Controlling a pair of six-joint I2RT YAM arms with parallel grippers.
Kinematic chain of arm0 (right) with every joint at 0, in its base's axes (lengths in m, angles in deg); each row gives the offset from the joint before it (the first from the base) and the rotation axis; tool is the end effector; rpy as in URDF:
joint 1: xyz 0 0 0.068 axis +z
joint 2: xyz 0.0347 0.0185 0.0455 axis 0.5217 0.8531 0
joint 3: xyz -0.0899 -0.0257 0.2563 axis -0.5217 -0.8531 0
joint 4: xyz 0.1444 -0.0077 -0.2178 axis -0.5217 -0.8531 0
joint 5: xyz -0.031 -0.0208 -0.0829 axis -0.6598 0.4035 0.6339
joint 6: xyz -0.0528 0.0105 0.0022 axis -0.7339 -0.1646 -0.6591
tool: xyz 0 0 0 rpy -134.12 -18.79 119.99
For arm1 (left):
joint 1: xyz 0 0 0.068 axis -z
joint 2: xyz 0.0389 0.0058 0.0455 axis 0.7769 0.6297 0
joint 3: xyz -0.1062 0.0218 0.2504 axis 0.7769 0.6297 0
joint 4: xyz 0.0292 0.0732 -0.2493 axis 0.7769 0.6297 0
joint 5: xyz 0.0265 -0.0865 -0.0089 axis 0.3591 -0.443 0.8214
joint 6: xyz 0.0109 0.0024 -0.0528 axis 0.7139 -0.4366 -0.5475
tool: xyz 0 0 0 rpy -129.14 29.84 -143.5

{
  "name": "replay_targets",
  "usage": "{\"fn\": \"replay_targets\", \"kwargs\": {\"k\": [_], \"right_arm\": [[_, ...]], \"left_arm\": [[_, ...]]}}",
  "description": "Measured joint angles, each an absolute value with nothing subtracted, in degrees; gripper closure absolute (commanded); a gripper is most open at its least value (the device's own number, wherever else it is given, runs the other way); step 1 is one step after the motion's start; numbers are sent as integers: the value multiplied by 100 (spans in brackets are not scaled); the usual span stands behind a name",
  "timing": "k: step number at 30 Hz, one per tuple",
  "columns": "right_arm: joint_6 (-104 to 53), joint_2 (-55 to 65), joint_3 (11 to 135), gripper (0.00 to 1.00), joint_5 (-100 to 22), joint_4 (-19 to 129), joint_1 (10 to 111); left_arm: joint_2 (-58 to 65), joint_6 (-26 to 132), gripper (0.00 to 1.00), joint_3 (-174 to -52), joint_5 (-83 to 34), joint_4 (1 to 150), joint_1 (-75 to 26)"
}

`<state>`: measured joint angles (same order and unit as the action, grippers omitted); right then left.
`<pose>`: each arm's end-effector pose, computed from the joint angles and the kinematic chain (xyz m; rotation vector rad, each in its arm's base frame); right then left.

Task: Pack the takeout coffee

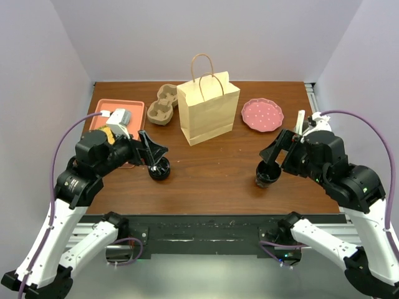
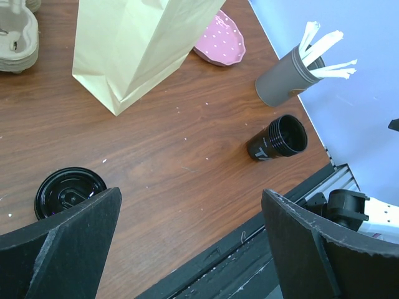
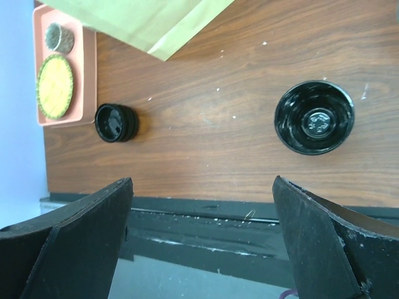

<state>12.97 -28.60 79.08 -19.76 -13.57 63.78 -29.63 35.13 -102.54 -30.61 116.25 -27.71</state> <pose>0.0880 0.0470 0.4328 0.3640 2.1930 0.5399 0.1220 -0.0621 0.3935 0.0727 1.9822 -0.8497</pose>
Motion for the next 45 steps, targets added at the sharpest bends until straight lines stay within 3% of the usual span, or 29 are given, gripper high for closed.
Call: {"fn": "replay_targets", "kwargs": {"k": [6,12,21,29,36,45], "right_arm": [[1441,-2633,7657,8,-1301,-1562,6378],[1131,-1697,7222,32,-483,-1516,6352],[362,-1179,6459,54,-499,-979,5296],[231,-1337,5712,59,-818,-660,4995],[176,-1525,5482,69,-921,-467,4892],[239,-1461,5364,70,-1001,-323,4802]], "left_arm": [[-2812,3511,0,-10256,-2985,11625,-2771],[-2698,3496,0,-10256,-2926,11662,-2771],[-2803,3459,0,-10265,-2884,11743,-2771],[-2851,3395,0,-10272,-2864,11887,-2771],[-2799,3358,0,-10388,-2878,11903,-2771],[-2768,3345,0,-10438,-2932,11905,-2771]]}}
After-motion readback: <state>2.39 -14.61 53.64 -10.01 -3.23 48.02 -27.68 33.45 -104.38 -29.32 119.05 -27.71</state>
